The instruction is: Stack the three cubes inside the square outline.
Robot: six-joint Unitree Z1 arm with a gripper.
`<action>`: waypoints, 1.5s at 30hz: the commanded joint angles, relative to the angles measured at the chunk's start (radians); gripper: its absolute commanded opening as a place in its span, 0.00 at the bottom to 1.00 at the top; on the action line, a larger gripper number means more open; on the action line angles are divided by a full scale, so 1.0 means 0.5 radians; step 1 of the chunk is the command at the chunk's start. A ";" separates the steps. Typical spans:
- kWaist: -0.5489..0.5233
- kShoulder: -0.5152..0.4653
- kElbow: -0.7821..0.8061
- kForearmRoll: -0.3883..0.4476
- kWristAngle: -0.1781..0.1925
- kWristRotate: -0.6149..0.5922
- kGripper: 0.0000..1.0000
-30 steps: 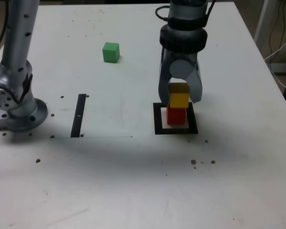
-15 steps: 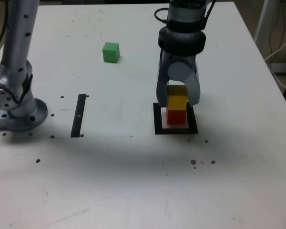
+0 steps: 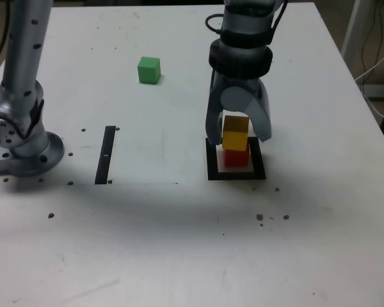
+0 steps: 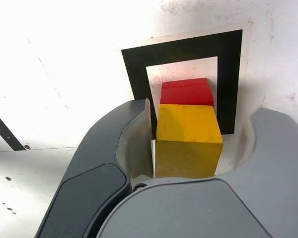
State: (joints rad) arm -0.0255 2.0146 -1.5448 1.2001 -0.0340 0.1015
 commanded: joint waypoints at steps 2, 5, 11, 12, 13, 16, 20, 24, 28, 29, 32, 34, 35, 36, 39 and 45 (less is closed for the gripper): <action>-0.004 -0.016 -0.008 -0.008 0.010 0.005 0.99; -0.004 -0.036 -0.014 -0.007 0.021 0.007 0.99; 0.001 -0.119 0.010 0.040 0.121 -0.003 0.99; 0.008 -0.134 0.019 0.057 0.145 -0.007 0.99; 0.017 -0.149 0.032 0.075 0.169 -0.011 0.99; 0.057 -0.197 0.077 0.126 0.218 -0.019 0.99; 0.117 -0.275 0.127 0.198 0.278 -0.029 0.99; 0.205 -0.361 0.168 0.291 0.361 -0.032 0.99; 0.341 -0.436 0.201 0.340 0.440 0.008 0.99; 0.378 -0.448 0.206 0.343 0.453 0.026 0.99; 0.496 -0.474 0.217 0.345 0.478 0.095 0.99; 0.578 -0.481 0.219 0.345 0.490 0.147 0.99; 0.619 -0.483 0.219 0.345 0.498 0.173 1.00; 0.659 -0.483 0.219 0.345 0.507 0.199 1.00; 0.781 -0.475 0.214 0.341 0.536 0.280 1.00; 1.040 -0.422 0.184 0.325 0.559 0.505 1.00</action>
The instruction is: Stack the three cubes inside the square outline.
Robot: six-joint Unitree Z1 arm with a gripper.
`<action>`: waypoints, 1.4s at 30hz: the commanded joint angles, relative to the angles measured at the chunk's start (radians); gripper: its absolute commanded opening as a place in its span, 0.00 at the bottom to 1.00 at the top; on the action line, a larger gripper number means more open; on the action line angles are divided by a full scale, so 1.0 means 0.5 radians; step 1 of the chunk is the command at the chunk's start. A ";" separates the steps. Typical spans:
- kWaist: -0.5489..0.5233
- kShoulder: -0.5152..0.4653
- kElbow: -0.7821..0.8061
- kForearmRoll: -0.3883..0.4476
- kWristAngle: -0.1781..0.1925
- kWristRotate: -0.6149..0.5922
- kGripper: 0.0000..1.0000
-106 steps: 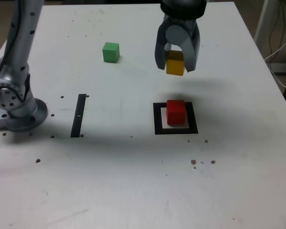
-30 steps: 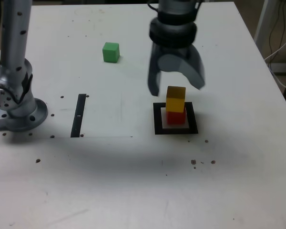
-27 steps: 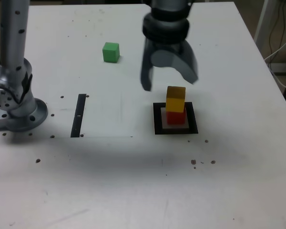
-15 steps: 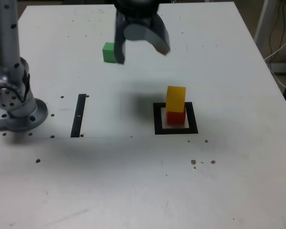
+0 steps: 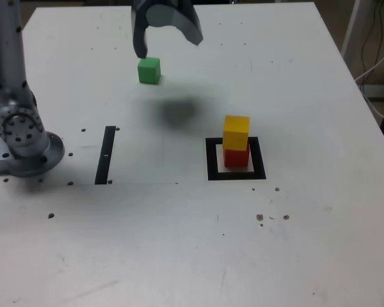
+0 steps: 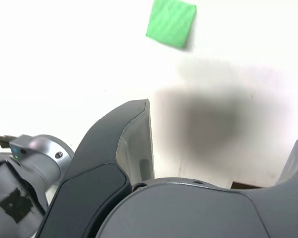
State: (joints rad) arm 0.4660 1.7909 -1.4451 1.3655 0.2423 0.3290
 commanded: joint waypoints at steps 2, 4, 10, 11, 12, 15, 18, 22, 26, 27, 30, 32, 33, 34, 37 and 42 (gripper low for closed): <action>0.145 0.049 -0.022 -0.010 0.012 0.129 1.00; 0.245 0.079 -0.033 -0.016 0.017 0.219 1.00; 0.420 0.171 -0.097 -0.029 0.029 0.459 1.00; 0.438 0.185 -0.108 -0.030 0.034 0.498 1.00; 0.454 0.197 -0.115 -0.031 0.040 0.537 1.00; 0.492 0.224 -0.128 -0.034 0.056 0.662 0.99; 0.518 0.240 -0.134 -0.041 0.066 0.797 0.99; 0.540 0.256 -0.141 -0.049 0.078 0.966 0.99; 0.549 0.277 -0.149 -0.050 0.091 1.060 0.99; 0.550 0.284 -0.150 -0.050 0.092 1.068 0.99; 0.554 0.312 -0.151 -0.055 0.092 1.078 0.99; 0.559 0.335 -0.145 -0.064 0.092 1.078 0.99; 0.562 0.349 -0.142 -0.068 0.092 1.078 0.99; 0.565 0.364 -0.139 -0.072 0.092 1.077 0.99; 0.573 0.416 -0.134 -0.088 0.092 1.076 0.98; 0.578 0.500 -0.148 -0.105 0.092 1.075 0.96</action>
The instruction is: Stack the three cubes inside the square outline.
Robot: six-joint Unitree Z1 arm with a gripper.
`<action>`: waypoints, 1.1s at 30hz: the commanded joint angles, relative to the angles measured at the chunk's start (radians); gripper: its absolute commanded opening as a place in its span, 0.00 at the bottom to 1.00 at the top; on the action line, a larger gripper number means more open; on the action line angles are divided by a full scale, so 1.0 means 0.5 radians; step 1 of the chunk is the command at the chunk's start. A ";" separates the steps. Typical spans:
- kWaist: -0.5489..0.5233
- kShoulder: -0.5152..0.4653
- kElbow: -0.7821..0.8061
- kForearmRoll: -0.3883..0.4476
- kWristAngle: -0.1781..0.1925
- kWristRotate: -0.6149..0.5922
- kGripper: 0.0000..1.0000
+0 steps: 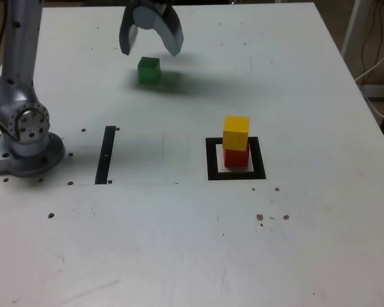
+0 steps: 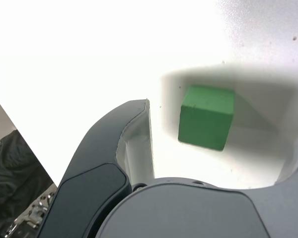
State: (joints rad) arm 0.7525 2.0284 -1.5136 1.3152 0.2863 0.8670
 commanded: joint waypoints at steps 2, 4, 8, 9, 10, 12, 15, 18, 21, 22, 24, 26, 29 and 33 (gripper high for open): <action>0.005 0.052 -0.012 -0.005 0.002 -0.001 0.95; 0.005 0.078 -0.007 -0.009 -0.002 -0.001 0.95; 0.005 0.121 0.010 -0.023 -0.012 -0.001 0.94; 0.005 0.129 0.013 -0.026 -0.014 -0.001 0.94; 0.005 0.136 0.015 -0.029 -0.017 -0.001 0.94; 0.005 0.148 0.018 -0.033 -0.021 -0.001 0.93; 0.005 0.164 0.021 -0.040 -0.029 -0.001 0.92; 0.005 0.181 0.028 -0.050 -0.038 -0.001 0.91; 0.005 0.194 0.033 -0.058 -0.045 -0.001 0.89; 0.005 0.197 0.033 -0.060 -0.046 -0.001 0.88; 0.005 0.203 0.032 -0.061 -0.048 -0.002 0.86; 0.005 0.211 0.029 -0.062 -0.049 -0.007 0.84; 0.005 0.219 0.025 -0.060 -0.050 -0.023 0.80; 0.005 0.230 0.020 -0.056 -0.051 -0.047 0.69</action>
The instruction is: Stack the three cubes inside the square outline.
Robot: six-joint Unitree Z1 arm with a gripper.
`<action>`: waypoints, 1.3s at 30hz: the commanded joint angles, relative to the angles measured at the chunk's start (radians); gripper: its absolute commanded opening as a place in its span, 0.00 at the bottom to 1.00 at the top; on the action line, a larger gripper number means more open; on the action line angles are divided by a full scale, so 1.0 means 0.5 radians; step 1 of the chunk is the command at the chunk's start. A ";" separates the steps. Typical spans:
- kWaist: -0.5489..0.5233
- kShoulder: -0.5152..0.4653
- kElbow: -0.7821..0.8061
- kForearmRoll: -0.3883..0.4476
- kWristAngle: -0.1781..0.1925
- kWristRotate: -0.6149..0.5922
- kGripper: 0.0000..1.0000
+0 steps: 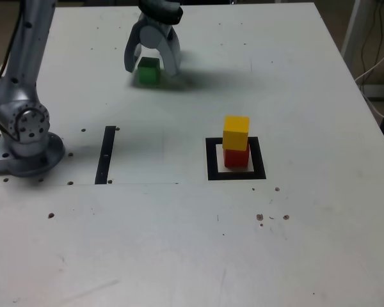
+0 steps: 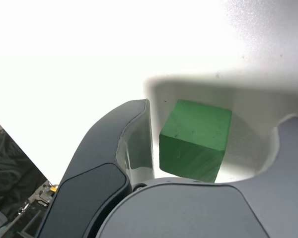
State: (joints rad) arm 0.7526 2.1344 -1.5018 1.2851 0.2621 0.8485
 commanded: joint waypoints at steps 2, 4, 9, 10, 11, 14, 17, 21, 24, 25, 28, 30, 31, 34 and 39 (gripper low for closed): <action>0.004 0.024 -0.007 0.007 -0.002 -0.023 0.63; 0.003 0.027 -0.010 0.013 0.005 -0.039 0.54; -0.007 0.039 -0.011 0.023 0.026 -0.065 0.33; -0.009 0.042 -0.011 0.023 0.027 -0.065 0.31; -0.012 0.044 -0.011 0.023 0.027 -0.065 0.29; -0.020 0.046 -0.015 0.030 0.027 -0.065 0.27; -0.026 0.045 -0.023 0.041 0.026 -0.065 0.25; -0.033 0.044 -0.041 0.057 0.021 -0.065 0.23; -0.043 0.040 -0.060 0.075 0.017 -0.065 0.23; -0.048 0.036 -0.066 0.082 0.015 -0.065 0.23; -0.069 0.013 -0.085 0.105 0.007 -0.066 0.23; -0.092 -0.013 -0.101 0.128 0.001 -0.072 0.23; -0.105 -0.029 -0.110 0.141 -0.003 -0.077 0.23; -0.158 -0.083 -0.140 0.192 -0.022 -0.104 0.23; -0.262 -0.180 -0.191 0.285 -0.085 -0.177 0.23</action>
State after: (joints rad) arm 0.6346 2.0639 -1.5880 1.4157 0.2278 0.7693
